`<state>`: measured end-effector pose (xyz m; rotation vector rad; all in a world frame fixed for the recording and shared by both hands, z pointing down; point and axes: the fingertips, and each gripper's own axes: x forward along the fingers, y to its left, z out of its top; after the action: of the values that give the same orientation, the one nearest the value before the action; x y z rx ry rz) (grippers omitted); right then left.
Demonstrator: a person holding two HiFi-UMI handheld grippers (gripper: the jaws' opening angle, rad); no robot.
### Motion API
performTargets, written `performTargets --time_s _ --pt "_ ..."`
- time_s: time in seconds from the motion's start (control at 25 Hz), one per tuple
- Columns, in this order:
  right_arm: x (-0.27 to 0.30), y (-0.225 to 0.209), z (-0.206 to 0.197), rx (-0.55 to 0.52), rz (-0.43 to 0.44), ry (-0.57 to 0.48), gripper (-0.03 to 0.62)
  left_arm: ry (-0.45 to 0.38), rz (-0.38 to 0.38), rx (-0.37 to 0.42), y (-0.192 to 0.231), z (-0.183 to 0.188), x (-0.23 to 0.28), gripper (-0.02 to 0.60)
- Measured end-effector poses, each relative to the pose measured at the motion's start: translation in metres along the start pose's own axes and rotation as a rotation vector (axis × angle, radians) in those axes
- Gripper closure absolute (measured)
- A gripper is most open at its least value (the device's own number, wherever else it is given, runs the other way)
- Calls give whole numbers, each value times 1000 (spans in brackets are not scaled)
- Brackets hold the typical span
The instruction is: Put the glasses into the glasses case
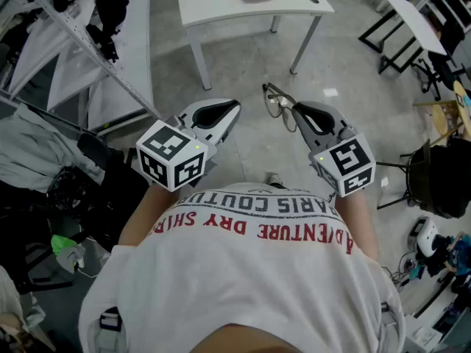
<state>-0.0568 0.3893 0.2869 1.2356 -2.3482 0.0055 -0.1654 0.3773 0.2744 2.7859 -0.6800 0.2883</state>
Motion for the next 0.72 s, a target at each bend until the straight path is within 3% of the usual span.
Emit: performTargets --time_s 0.72 --pt "23 -41 -20 37 -26 3 562 34 -16 -11 30 -2 47 546"
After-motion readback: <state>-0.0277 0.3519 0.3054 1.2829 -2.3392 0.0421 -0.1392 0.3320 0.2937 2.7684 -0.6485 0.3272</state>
